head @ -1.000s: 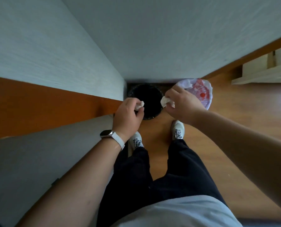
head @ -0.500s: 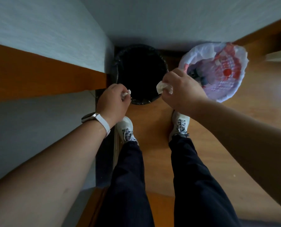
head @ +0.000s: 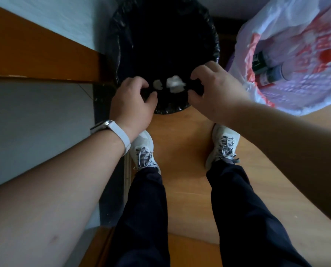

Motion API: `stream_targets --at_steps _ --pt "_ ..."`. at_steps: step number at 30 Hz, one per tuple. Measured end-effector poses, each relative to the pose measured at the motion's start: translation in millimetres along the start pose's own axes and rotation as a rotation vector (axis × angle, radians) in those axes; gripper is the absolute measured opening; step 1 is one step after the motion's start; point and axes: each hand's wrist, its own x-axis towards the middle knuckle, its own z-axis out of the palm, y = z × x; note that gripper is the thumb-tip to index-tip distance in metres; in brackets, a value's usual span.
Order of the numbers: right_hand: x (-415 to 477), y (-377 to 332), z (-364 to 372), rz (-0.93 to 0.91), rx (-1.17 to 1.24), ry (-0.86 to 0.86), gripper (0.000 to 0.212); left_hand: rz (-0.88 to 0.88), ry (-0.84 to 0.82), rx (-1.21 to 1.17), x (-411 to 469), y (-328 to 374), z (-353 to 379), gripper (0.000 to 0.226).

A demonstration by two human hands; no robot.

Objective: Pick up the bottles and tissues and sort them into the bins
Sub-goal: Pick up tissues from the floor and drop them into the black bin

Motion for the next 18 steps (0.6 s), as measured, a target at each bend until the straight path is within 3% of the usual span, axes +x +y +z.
stream_targets --at_steps 5,10,18 --pt "-35 -16 -51 0.035 -0.052 -0.043 0.04 0.1 -0.014 0.016 -26 33 -44 0.03" --pt "-68 -50 -128 0.043 -0.117 -0.091 0.043 0.29 -0.052 0.192 -53 77 -119 0.041" --pt "-113 -136 -247 0.054 -0.153 0.009 0.051 0.411 0.005 0.291 -107 142 -244 0.048"
